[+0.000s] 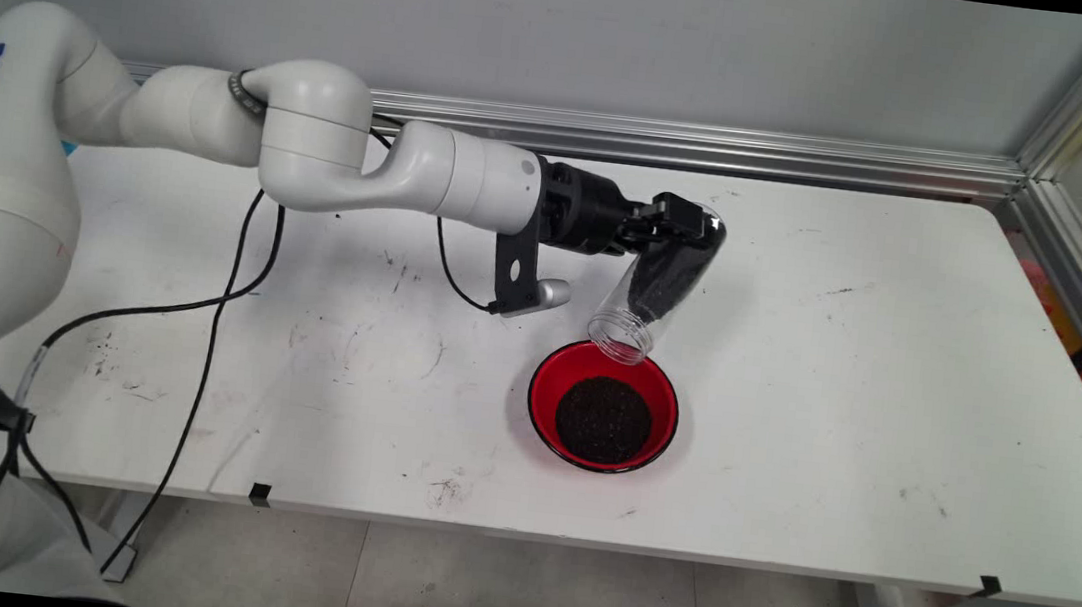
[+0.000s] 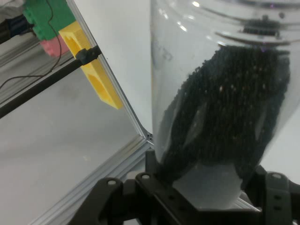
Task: Pour the black seasoning powder in the red bowl
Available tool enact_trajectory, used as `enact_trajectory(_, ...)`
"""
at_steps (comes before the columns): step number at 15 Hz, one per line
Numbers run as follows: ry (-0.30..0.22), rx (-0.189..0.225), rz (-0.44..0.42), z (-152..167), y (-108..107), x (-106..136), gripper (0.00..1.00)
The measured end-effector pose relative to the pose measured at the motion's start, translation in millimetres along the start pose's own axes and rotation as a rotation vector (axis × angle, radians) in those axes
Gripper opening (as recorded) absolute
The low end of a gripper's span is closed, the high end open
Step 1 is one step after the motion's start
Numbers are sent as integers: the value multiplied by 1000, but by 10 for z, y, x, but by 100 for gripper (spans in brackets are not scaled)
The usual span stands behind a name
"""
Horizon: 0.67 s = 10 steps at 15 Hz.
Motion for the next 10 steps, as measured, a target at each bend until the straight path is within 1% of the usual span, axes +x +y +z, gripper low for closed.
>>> enact_trajectory(10,-25,12,41,42,48,82,0)
